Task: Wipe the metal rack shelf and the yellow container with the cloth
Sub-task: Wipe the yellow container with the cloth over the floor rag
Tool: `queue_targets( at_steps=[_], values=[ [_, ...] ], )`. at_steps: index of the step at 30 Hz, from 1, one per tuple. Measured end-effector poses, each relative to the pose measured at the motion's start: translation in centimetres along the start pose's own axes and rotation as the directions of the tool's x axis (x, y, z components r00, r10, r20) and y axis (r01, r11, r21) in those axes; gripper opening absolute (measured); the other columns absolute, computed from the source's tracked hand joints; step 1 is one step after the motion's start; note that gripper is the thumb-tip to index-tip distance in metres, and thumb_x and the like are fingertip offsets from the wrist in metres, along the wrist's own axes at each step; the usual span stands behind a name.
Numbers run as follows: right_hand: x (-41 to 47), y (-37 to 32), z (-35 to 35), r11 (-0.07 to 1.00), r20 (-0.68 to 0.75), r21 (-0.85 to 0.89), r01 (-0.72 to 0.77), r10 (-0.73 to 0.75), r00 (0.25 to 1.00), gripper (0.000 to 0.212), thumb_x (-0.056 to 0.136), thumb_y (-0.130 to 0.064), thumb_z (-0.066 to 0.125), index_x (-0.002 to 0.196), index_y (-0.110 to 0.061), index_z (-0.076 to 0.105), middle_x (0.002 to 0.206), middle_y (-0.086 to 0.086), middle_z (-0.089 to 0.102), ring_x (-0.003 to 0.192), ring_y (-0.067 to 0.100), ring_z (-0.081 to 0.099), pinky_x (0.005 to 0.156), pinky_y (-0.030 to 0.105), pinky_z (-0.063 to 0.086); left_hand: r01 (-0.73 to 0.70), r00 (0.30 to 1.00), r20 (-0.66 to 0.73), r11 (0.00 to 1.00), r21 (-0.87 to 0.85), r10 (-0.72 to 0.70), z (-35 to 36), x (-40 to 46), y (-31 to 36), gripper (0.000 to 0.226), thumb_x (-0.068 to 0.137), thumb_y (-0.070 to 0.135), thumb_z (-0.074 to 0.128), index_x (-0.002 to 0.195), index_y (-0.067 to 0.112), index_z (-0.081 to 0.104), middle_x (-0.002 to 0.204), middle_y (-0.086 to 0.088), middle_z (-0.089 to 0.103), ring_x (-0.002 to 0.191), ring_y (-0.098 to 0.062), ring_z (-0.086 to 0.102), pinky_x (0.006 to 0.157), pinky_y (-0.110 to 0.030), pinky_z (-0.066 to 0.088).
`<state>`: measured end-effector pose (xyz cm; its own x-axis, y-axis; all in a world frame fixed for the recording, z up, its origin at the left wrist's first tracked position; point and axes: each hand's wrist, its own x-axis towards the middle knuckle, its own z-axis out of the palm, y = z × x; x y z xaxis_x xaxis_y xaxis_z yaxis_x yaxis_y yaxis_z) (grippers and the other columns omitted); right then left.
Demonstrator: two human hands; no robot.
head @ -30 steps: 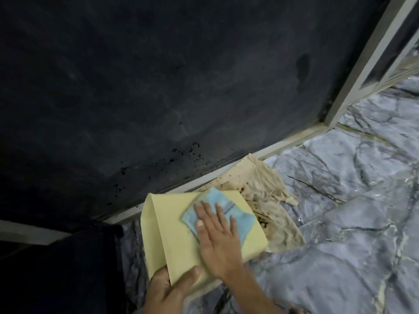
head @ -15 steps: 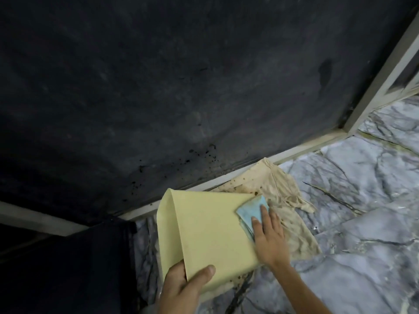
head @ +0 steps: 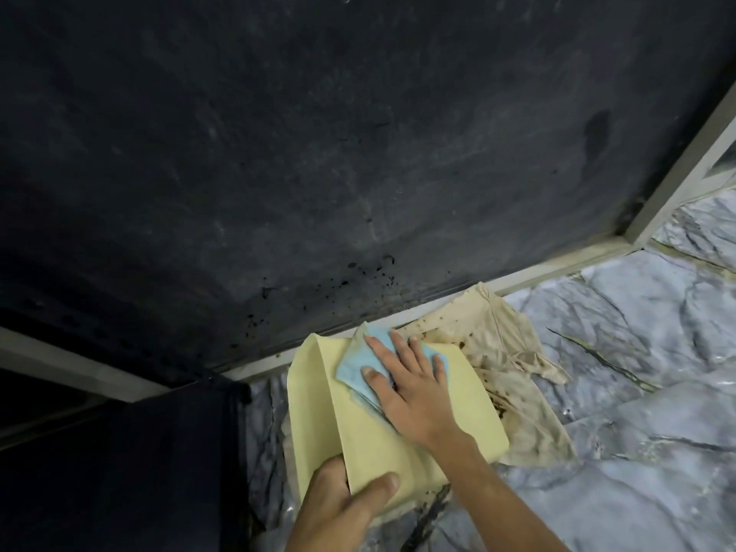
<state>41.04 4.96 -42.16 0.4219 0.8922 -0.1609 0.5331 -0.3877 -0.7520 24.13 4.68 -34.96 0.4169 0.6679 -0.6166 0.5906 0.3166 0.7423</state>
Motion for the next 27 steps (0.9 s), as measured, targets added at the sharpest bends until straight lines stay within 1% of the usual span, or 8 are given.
queue_targets(
  at_steps=[5,9,12,14,17,22,25,27],
  values=[
    [-1.0,3.5,-0.4,1.0,-0.023,0.009,0.026,-0.026,0.999,0.056,0.09,-0.074,0.021,0.145,-0.061,0.017,0.159,-0.028,0.005,0.146,-0.004,-0.006,0.12,0.041,-0.004,0.084,0.962,-0.208,0.919,-0.385,-0.175,-0.7,4.7,3.7,0.03,0.088,0.038,0.073,0.107,0.015,0.078,0.094,-0.008,0.085,0.085,-0.029,0.082,0.078,-0.042,0.064],
    [-1.1,6.1,-0.9,1.0,-0.058,0.009,0.015,-0.014,0.998,0.054,0.091,-0.071,0.021,0.144,-0.061,0.019,0.159,-0.028,0.009,0.146,-0.005,-0.005,0.119,0.036,-0.005,0.215,0.934,-0.185,0.893,-0.395,-0.307,-3.1,9.1,7.9,0.061,0.086,0.07,0.056,0.11,0.014,0.061,0.107,-0.006,0.073,0.086,-0.03,0.071,0.072,-0.036,0.057],
    [-1.2,7.8,-0.7,0.997,-0.138,0.061,-0.056,0.064,0.988,0.04,0.096,-0.068,0.019,0.136,-0.07,0.017,0.158,-0.029,0.011,0.145,-0.006,-0.004,0.119,0.034,-0.004,0.02,0.938,-0.343,0.994,-0.105,-0.055,-3.0,10.7,8.9,0.046,0.096,0.062,0.047,0.086,0.018,0.056,0.08,0.004,0.058,0.07,-0.011,0.055,0.061,-0.026,0.043],
    [-1.4,7.9,-0.1,0.99,-0.207,0.118,-0.075,0.098,0.973,0.036,0.097,-0.064,0.018,0.131,-0.074,0.015,0.156,-0.031,0.012,0.146,-0.006,-0.003,0.119,0.036,-0.001,-0.048,0.948,-0.314,0.999,-0.003,0.045,-2.6,10.9,8.7,0.055,0.097,0.061,0.045,0.081,0.012,0.062,0.076,0.0,0.062,0.07,-0.016,0.059,0.069,-0.03,0.047],
    [-2.0,6.4,0.3,0.984,-0.322,0.168,-0.052,0.105,0.941,0.039,0.1,-0.058,0.016,0.136,-0.071,0.012,0.156,-0.033,0.009,0.146,-0.004,-0.004,0.119,0.039,-0.001,-0.114,0.952,-0.279,0.992,0.049,0.123,-2.6,8.2,7.9,0.05,0.092,0.07,0.043,0.084,0.03,0.072,0.071,0.002,0.071,0.07,-0.008,0.067,0.073,-0.031,0.05],
    [-0.9,2.1,-2.3,0.971,-0.451,0.233,0.062,0.051,0.891,0.041,0.101,-0.052,0.017,0.139,-0.067,0.012,0.152,-0.036,0.013,0.147,-0.003,0.003,0.118,0.032,-0.004,-0.391,0.866,-0.24,0.894,0.22,0.438,-2.2,3.2,7.1,0.054,0.083,0.081,0.036,0.068,0.037,0.063,0.053,0.01,0.059,0.049,0.002,0.052,0.05,-0.011,0.042],
    [-0.1,0.3,-4.2,0.962,-0.432,0.249,0.109,0.009,0.902,0.04,0.102,-0.05,0.021,0.141,-0.057,0.029,0.148,-0.03,0.033,0.143,-0.001,0.021,0.119,0.031,0.001,-0.437,0.855,-0.2,0.872,0.223,0.479,-1.6,1.3,5.9,0.037,0.086,0.072,0.043,0.093,0.05,0.071,0.08,0.006,0.078,0.069,-0.004,0.069,0.065,-0.019,0.054],
    [-0.1,-0.2,-4.9,0.962,-0.372,0.247,0.113,-0.013,0.928,0.041,0.102,-0.05,0.024,0.141,-0.047,0.038,0.144,-0.028,0.04,0.141,0.001,0.028,0.12,0.034,0.006,-0.432,0.862,-0.184,0.874,0.223,0.472,-1.0,0.5,4.9,0.025,0.089,0.063,0.048,0.105,0.064,0.067,0.098,0.029,0.077,0.093,0.011,0.069,0.074,-0.004,0.049]
  ],
)
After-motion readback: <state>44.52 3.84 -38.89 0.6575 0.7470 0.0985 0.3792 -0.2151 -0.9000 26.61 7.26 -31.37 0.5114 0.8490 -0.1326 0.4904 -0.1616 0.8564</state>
